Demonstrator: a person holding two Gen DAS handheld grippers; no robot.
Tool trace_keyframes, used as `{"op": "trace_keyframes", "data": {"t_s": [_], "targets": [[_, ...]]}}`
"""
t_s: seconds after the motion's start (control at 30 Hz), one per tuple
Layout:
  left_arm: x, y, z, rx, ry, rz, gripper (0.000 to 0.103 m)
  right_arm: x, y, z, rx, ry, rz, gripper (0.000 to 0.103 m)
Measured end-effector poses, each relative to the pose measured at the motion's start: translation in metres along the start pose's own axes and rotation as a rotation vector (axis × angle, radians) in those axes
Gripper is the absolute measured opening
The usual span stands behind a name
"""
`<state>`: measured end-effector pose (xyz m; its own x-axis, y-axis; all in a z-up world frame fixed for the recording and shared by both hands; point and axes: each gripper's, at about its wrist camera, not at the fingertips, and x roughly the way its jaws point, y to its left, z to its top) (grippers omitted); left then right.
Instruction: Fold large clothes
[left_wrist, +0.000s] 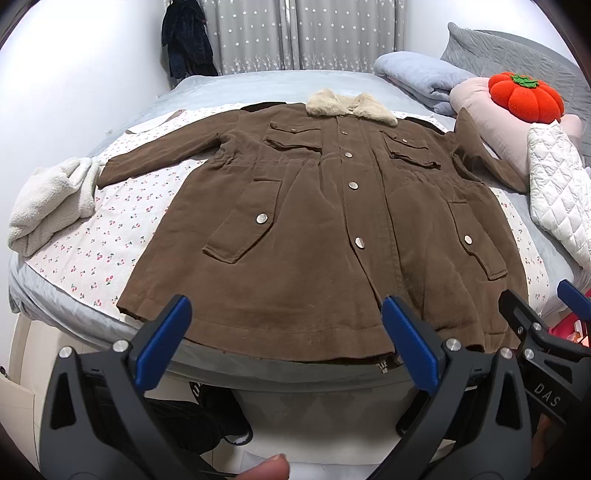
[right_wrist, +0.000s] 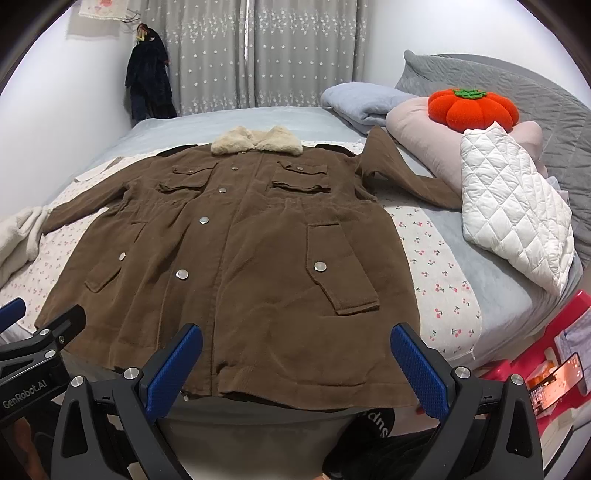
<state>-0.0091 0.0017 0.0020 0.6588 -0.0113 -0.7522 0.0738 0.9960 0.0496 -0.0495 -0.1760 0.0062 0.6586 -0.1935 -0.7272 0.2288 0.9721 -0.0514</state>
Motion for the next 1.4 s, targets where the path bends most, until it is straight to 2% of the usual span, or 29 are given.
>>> {"op": "trace_keyframes", "data": {"t_s": [1.4], "targets": [[0.0028,0.0062,-0.0015,-0.006,0.006,-0.003,0.102,0.0016,0.0026,-0.0016,-0.007,0.004,-0.001,0.103]]}}
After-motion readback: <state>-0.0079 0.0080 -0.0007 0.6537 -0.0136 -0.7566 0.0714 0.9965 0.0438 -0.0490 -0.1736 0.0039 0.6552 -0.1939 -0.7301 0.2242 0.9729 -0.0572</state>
